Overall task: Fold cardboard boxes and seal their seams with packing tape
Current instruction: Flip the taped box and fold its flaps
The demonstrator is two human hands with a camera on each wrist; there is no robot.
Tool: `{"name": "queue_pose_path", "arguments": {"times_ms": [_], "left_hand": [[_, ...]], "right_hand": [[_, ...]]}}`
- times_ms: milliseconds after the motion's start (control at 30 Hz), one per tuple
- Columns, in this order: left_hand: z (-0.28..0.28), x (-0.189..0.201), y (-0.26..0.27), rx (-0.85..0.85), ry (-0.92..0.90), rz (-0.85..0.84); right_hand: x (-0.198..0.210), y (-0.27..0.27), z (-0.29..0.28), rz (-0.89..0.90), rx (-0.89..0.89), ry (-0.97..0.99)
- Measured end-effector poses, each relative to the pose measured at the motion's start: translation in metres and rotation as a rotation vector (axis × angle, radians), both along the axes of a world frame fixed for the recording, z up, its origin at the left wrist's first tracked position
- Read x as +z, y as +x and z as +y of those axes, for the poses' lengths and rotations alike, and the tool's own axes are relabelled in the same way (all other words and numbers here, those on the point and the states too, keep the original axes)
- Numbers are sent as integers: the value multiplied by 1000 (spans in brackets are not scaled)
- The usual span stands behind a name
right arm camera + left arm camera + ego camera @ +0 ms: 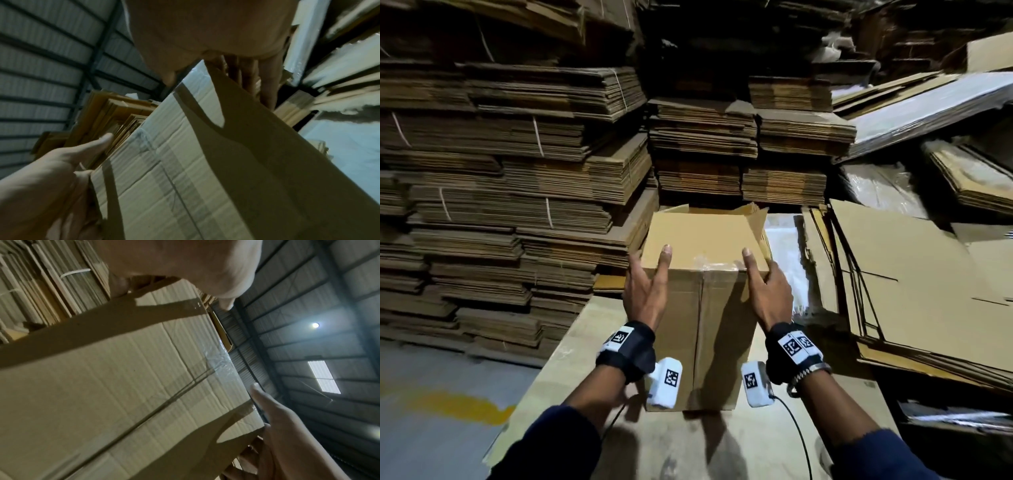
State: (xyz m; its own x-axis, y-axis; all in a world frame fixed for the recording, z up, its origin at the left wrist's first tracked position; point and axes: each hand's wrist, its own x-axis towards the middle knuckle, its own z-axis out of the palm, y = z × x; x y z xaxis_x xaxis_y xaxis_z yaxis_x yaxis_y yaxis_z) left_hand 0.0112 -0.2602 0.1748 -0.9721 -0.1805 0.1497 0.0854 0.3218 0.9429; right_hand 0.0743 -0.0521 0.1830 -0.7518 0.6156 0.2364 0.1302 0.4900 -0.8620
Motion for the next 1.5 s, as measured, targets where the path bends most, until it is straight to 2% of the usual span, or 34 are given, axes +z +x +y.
{"name": "queue_pose_path", "arguments": {"times_ms": [100,267,367,500,633,767,833,1067,1267,1367,1500], "left_hand": [[-5,-3,1,13,-141,-7],[-14,7,-1,-32,-207,-52],[-20,15,-3,-56,-252,-85],[-33,19,-14,-193,-259,-166],[-45,22,-18,-334,-64,-284],[-48,24,-3,-408,27,-276],[-50,20,5,-444,58,-249],[-78,12,25,-485,44,-89],[-94,1,30,-426,68,73],[-96,-29,34,-353,3,82],[-98,-82,45,-306,-133,-39]], "right_hand": [[7,5,2,-154,-17,98],[24,-1,-9,-242,-25,287],[32,-4,-21,-415,-34,411],[38,-11,-25,-536,-2,413],[48,-17,-12,-543,19,345],[40,-15,5,-421,98,62],[36,-10,5,-363,121,-6],[34,8,-13,-256,136,125],[24,23,-25,29,191,61],[0,32,-21,-19,227,95],[-56,41,-8,-259,228,142]]}}
